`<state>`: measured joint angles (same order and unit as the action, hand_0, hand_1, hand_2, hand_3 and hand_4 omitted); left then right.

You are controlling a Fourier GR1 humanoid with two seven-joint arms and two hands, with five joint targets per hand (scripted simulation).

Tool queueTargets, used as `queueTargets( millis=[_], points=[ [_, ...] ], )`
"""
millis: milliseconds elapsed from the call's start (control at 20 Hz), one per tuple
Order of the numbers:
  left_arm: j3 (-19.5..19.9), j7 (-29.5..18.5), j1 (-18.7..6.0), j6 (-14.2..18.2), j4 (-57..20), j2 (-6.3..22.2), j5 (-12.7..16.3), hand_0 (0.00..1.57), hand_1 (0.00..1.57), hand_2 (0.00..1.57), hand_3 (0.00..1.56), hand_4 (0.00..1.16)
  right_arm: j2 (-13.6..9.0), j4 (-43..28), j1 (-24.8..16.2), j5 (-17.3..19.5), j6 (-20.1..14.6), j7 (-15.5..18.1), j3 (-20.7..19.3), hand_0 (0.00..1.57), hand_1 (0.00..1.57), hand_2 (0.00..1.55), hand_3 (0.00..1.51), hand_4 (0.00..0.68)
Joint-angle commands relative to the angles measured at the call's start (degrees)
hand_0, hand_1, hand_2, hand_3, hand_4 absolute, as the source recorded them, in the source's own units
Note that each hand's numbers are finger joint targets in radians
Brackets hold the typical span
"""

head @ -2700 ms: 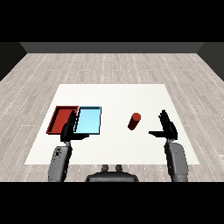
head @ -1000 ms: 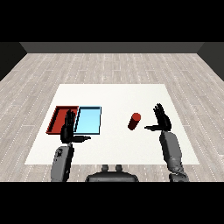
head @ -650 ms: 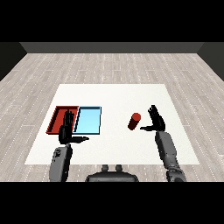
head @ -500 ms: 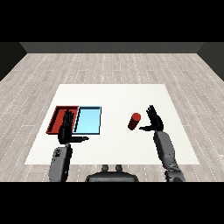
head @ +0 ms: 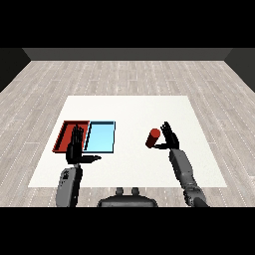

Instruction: Pick the red can and put it in the red box

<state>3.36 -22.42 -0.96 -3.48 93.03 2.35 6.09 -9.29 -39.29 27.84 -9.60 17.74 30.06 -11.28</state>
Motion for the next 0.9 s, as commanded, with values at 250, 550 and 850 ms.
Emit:
queueTargets(
  millis=[250, 550, 850],
  points=[
    [-1.42, 0.95, -0.41, 1.42, 0.49, -0.93, -1.52, 0.00, 0.00, 0.00, 0.00, 0.00, 0.32, 10.71, 8.35, 0.19, 0.21, 1.63, -0.89, 0.00, 0.00, 0.00, 0.00, 0.000],
    [-0.84, 0.60, -1.57, 2.06, -0.71, -0.20, -2.50, 0.00, 0.00, 0.00, 0.00, 0.00, 0.50, 14.09, 8.33, 0.43, 0.83, 4.44, -0.92, 0.00, 0.00, 0.00, 0.00, 0.000],
    [0.83, -0.56, 0.34, -0.50, 0.62, 0.88, 0.25, 0.00, 0.00, 0.00, 0.00, 0.00, 1.70, 14.47, 9.45, 1.04, 0.27, 4.28, -0.01, 0.00, 0.00, 0.00, 0.00, 0.000]
  ],
)
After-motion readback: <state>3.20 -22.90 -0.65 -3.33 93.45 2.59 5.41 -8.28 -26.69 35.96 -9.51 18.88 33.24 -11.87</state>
